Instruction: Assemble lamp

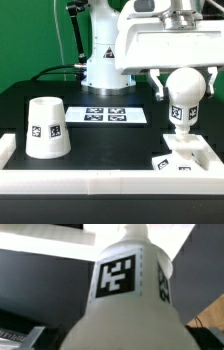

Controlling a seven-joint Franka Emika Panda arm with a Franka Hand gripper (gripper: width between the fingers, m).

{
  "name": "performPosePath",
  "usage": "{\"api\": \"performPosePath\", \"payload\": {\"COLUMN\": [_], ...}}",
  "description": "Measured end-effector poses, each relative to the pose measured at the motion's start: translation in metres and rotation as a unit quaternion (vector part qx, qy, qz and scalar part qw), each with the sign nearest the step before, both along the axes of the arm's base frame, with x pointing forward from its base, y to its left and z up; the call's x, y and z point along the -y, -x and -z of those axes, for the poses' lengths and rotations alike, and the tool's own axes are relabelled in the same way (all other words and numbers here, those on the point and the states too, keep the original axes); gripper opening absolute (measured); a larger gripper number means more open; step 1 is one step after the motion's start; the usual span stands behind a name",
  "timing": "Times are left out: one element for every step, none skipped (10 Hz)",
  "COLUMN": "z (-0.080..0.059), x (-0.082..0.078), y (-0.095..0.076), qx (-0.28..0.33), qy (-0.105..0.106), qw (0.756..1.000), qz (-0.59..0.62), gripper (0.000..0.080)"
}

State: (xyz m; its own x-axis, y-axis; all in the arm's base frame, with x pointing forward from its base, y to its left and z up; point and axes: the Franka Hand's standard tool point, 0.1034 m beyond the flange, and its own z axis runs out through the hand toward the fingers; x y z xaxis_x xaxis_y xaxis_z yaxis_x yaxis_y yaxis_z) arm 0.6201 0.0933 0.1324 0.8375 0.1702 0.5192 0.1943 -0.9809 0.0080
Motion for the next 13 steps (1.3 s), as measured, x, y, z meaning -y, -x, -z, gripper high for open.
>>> {"api": "performPosePath", "payload": {"z": [0.003,0.005,0.008,0.011,0.012,0.012,0.012,0.013,0.017,0.017,0.017,0.017,0.017], "x": [0.0,-0.002,-0.003,-0.005,-0.006,-0.006,-0.006,-0.005,-0.005,-0.005,-0.004,-0.004,-0.004], "y": [0.001,0.002,0.003,0.004,0.004,0.005,0.006,0.009,0.013,0.016,0.018,0.019,0.018], "qx": [-0.002,-0.003,-0.005,-0.006,-0.002,0.008,0.019,0.031,0.035,0.041,0.045,0.045,0.044], "qy": [0.0,0.0,0.0,0.001,0.001,0.003,0.005,0.007,0.008,0.01,0.011,0.011,0.011], "qw": [1.0,1.0,1.0,1.0,1.0,1.0,1.0,0.999,0.999,0.999,0.999,0.999,0.999], "qz": [0.0,-0.001,-0.002,-0.003,-0.004,-0.003,-0.003,-0.002,-0.002,-0.001,-0.001,-0.001,-0.001], "gripper": [0.0576,0.0576,0.0576,0.0576,0.0576,0.0576,0.0576,0.0576,0.0576,0.0576,0.0576,0.0576,0.0576]}}
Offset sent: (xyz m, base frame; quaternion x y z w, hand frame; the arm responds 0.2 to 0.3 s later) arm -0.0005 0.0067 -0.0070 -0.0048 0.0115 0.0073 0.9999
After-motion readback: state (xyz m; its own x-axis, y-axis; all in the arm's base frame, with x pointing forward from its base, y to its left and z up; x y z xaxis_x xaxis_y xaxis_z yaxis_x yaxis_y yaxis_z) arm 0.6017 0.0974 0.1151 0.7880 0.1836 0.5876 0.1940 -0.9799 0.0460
